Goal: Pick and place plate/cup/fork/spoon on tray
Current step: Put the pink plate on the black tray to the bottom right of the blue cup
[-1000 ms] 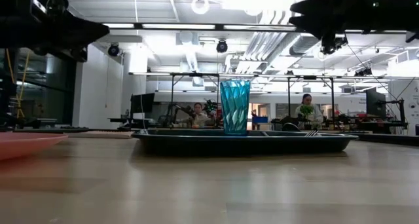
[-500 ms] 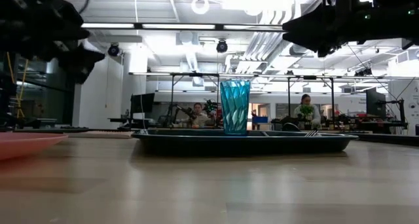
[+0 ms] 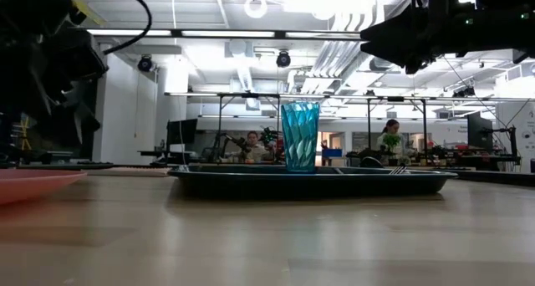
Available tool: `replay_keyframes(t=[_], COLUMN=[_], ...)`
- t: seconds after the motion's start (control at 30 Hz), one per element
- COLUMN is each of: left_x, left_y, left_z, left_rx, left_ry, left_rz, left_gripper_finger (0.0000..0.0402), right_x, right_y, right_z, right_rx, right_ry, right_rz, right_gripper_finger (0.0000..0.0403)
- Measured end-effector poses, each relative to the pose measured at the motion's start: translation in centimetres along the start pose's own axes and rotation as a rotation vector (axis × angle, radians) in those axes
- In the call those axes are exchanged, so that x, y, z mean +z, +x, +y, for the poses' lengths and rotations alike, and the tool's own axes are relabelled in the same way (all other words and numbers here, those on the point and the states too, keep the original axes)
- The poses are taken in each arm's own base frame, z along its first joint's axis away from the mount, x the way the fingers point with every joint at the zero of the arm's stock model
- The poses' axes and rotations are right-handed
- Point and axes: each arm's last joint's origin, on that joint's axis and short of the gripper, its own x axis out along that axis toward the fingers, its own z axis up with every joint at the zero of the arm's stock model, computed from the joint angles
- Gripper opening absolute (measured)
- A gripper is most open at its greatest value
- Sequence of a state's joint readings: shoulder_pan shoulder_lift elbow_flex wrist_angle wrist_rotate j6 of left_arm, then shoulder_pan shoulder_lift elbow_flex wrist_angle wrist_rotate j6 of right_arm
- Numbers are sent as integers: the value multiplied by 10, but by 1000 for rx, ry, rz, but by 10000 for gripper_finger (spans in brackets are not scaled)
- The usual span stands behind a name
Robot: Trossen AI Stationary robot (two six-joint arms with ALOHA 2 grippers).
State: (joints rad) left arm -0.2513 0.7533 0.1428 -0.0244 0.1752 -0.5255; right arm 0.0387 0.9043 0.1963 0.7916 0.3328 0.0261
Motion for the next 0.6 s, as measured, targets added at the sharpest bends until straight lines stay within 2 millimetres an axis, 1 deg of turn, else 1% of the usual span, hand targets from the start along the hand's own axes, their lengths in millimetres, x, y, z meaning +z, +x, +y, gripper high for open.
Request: replay_keyframes(t=[0.23, 0.3, 0.6], left_x=[9, 8, 1], left_y=[15, 19, 33], left_z=[-1, 0, 7], left_rx=[112, 138, 168], left_ry=[117, 138, 125], left_rz=[107, 146, 266], left_gripper_finger=[223, 223, 223], right_x=[0, 0, -1], right_y=[0, 0, 0], right_z=[0, 0, 0], right_rx=[0, 0, 1], right_ry=[0, -1, -3], right_rz=[0, 1, 9], right_gripper_finger=[200, 200, 200])
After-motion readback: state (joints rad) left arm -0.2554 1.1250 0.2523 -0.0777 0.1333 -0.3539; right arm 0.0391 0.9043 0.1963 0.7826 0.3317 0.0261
